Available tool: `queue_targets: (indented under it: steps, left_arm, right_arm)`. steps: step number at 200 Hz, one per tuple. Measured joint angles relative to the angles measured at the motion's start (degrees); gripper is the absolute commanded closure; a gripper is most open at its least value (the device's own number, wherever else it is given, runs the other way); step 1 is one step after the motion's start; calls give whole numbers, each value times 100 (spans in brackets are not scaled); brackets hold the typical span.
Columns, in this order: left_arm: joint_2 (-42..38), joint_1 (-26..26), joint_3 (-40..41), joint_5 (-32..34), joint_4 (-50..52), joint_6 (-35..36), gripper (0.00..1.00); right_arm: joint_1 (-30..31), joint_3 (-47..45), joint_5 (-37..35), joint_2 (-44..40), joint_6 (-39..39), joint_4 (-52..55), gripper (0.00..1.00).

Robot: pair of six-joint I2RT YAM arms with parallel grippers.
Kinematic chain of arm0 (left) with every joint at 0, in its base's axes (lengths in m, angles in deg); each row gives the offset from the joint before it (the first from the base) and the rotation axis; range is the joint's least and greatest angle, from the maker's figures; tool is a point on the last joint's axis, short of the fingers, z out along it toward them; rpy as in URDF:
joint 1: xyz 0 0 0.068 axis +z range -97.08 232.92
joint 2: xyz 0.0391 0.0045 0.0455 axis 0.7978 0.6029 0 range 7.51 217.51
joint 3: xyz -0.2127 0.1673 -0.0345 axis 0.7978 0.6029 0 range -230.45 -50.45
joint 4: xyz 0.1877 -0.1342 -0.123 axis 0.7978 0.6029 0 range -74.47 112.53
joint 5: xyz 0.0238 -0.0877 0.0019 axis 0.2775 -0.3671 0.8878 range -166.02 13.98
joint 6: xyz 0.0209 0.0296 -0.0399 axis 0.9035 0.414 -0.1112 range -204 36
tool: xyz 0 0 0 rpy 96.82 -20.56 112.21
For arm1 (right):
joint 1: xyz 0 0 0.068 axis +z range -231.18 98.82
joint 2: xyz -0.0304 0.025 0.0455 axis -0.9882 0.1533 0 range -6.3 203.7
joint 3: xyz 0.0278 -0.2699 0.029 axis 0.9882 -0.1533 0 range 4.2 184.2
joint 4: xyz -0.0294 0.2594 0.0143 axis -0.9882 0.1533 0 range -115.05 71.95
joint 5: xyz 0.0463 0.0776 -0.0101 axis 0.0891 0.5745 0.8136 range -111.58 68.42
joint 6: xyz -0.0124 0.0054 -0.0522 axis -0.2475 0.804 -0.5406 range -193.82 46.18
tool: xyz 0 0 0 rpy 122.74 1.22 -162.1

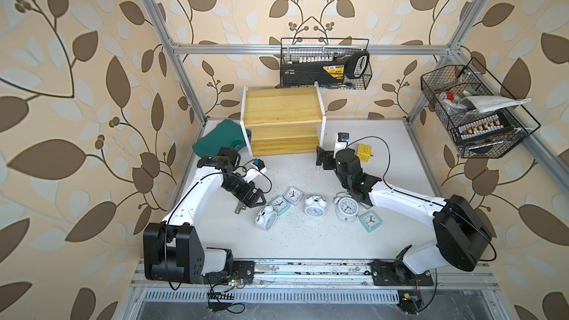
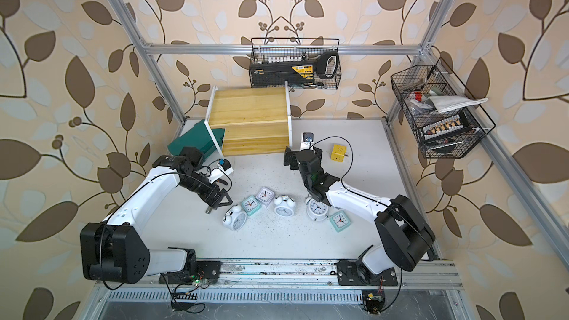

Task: Place the alarm clocks on the shelf by style
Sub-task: Move the shelf to the center of the board.

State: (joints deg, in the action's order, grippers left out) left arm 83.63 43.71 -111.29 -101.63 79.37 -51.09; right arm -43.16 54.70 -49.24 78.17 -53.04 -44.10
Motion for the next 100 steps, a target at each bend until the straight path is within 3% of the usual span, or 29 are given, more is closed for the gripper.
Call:
queue_targets:
  steps: [60, 100]
  left_arm:
    - [63, -1392, -37, 929, 188, -614, 1]
    - [376, -1878, 151, 1530, -39, -964, 1]
  right_arm:
    - [24, -210, 153, -748, 20, 151, 1]
    - [90, -428, 219, -988, 26, 238, 1]
